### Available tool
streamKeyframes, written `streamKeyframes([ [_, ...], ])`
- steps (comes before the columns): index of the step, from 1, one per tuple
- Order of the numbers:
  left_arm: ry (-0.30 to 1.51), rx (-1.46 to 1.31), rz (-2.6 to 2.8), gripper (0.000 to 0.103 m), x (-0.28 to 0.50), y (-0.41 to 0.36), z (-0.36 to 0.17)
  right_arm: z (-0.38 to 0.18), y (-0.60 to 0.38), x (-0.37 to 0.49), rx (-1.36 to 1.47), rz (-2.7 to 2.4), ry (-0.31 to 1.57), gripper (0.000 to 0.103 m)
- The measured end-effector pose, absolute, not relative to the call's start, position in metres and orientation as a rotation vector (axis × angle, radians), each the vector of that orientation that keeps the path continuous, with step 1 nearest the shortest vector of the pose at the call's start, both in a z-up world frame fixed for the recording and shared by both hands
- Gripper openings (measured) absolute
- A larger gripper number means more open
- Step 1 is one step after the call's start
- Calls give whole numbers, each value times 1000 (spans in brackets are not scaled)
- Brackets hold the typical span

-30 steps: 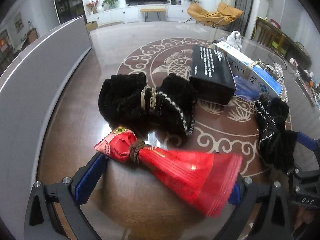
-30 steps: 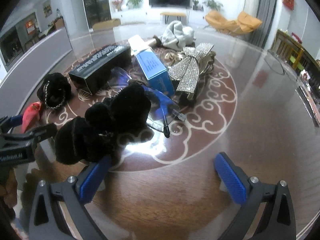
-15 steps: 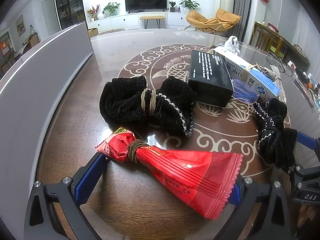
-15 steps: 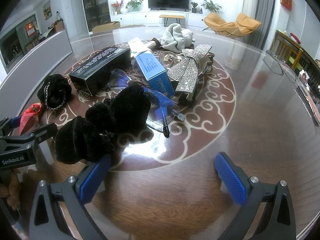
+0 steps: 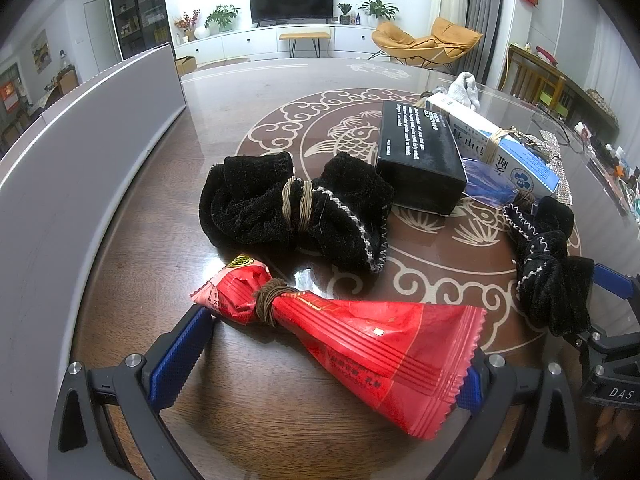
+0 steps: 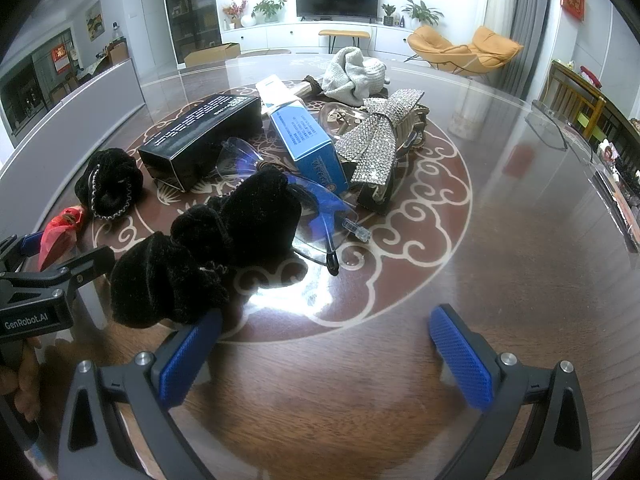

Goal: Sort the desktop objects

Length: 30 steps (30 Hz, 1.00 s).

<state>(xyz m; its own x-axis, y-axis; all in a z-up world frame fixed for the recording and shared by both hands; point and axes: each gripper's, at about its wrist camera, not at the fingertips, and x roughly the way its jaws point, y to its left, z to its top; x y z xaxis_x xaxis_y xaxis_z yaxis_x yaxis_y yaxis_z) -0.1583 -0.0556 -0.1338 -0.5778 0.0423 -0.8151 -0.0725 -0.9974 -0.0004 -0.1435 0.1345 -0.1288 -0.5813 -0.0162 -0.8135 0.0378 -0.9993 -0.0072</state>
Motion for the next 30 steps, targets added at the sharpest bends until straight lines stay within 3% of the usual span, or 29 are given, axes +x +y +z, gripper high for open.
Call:
streamKeyframes([
  [30, 46, -1414, 2741, 103, -155, -59, -134, -129, 135, -143, 1422, -2767, 37, 103],
])
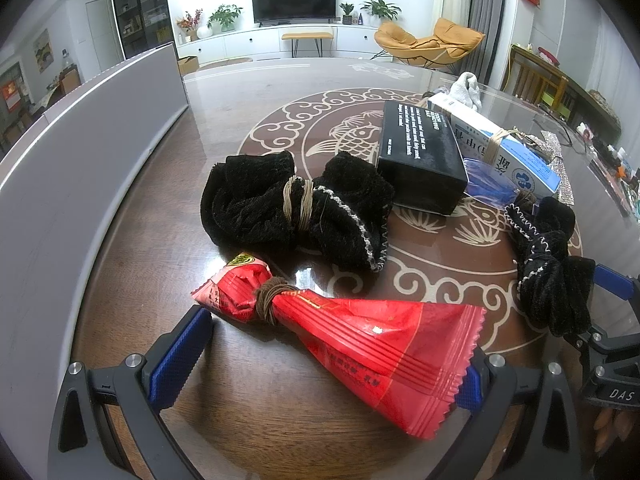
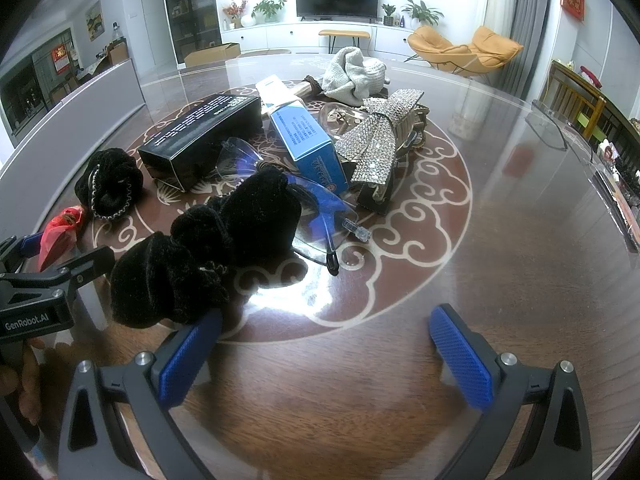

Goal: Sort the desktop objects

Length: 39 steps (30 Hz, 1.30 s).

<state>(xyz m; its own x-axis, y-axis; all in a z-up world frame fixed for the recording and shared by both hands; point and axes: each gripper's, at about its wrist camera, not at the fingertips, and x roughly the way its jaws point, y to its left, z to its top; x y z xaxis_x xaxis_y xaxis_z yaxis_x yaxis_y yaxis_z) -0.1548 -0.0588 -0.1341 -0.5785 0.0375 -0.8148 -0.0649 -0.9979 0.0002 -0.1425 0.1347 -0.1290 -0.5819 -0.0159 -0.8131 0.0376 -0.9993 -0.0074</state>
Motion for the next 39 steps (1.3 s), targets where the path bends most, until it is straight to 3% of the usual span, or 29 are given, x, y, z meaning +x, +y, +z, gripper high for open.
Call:
streamKeyframes([
  [39, 56, -1406, 2722, 103, -177, -57, -130, -129, 135, -141, 1422, -2768, 37, 103],
])
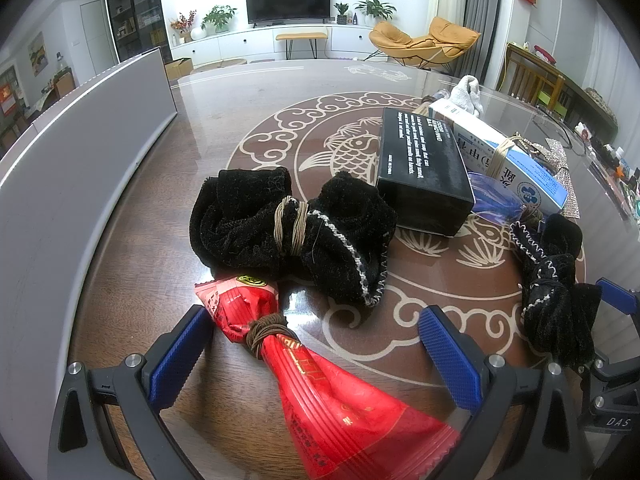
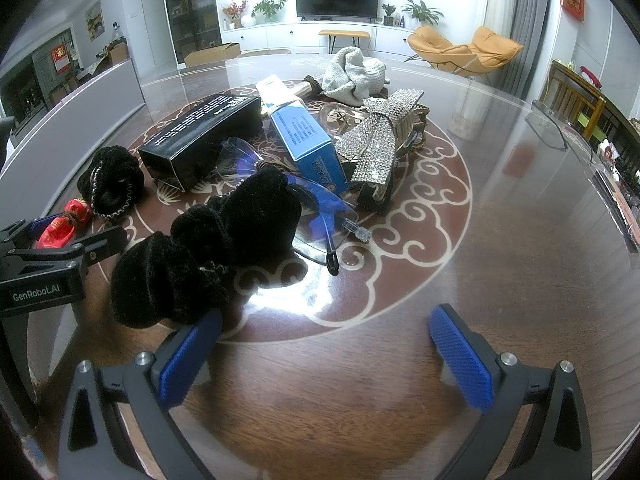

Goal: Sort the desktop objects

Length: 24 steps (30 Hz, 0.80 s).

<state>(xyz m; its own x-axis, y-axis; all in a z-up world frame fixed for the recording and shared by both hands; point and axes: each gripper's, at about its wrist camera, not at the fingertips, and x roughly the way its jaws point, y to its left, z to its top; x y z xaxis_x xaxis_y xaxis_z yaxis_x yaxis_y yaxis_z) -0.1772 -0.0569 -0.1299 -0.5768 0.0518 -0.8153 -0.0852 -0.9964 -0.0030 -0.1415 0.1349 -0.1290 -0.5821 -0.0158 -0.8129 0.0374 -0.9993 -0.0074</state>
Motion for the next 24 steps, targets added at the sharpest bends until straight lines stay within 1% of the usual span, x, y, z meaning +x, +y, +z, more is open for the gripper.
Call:
streamKeyframes([
  [24, 56, -1406, 2722, 103, -178, -57, -130, -129, 135, -141, 1422, -2768, 37, 103],
])
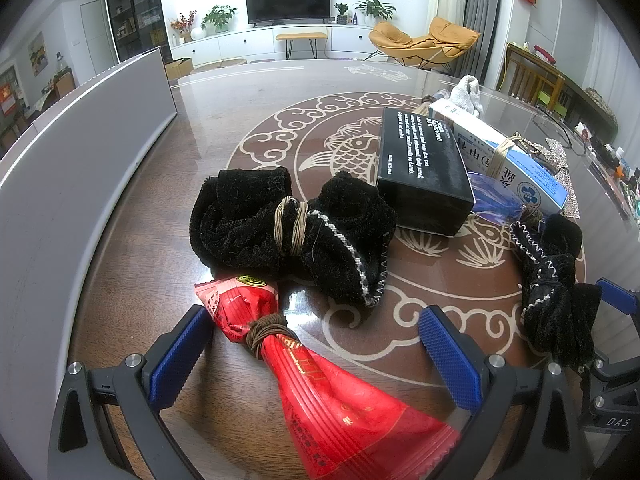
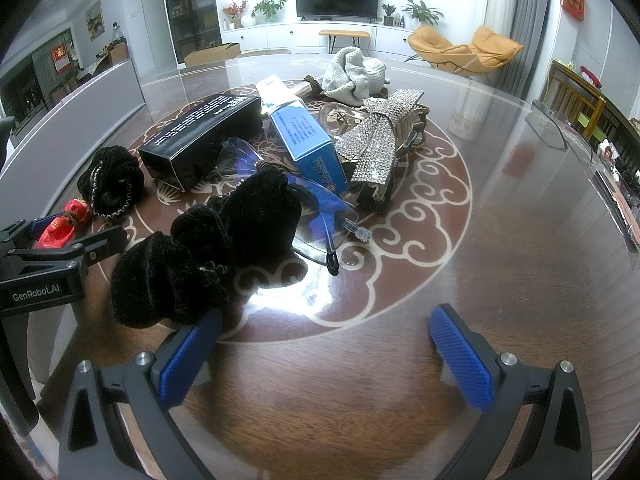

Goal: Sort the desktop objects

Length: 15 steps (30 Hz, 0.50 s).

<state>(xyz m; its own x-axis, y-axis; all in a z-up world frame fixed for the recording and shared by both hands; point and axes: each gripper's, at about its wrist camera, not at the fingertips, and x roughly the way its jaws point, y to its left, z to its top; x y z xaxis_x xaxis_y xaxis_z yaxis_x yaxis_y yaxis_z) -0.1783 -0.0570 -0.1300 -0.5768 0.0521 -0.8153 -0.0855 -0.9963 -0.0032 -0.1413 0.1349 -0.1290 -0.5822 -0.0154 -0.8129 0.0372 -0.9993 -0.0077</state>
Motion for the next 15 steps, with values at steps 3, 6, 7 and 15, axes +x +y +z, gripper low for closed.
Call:
streamKeyframes([
  [3, 56, -1406, 2722, 103, -178, -57, -130, -129, 135, -141, 1422, -2768, 37, 103],
  [6, 56, -1405, 2722, 103, -176, -57, -130, -129, 135, -141, 1422, -2768, 38, 103],
  [7, 56, -1405, 2722, 103, -177, -57, -130, -129, 135, -141, 1422, -2768, 38, 103],
  [15, 56, -1405, 2722, 103, -176, -57, -130, -129, 135, -141, 1422, -2768, 37, 103],
])
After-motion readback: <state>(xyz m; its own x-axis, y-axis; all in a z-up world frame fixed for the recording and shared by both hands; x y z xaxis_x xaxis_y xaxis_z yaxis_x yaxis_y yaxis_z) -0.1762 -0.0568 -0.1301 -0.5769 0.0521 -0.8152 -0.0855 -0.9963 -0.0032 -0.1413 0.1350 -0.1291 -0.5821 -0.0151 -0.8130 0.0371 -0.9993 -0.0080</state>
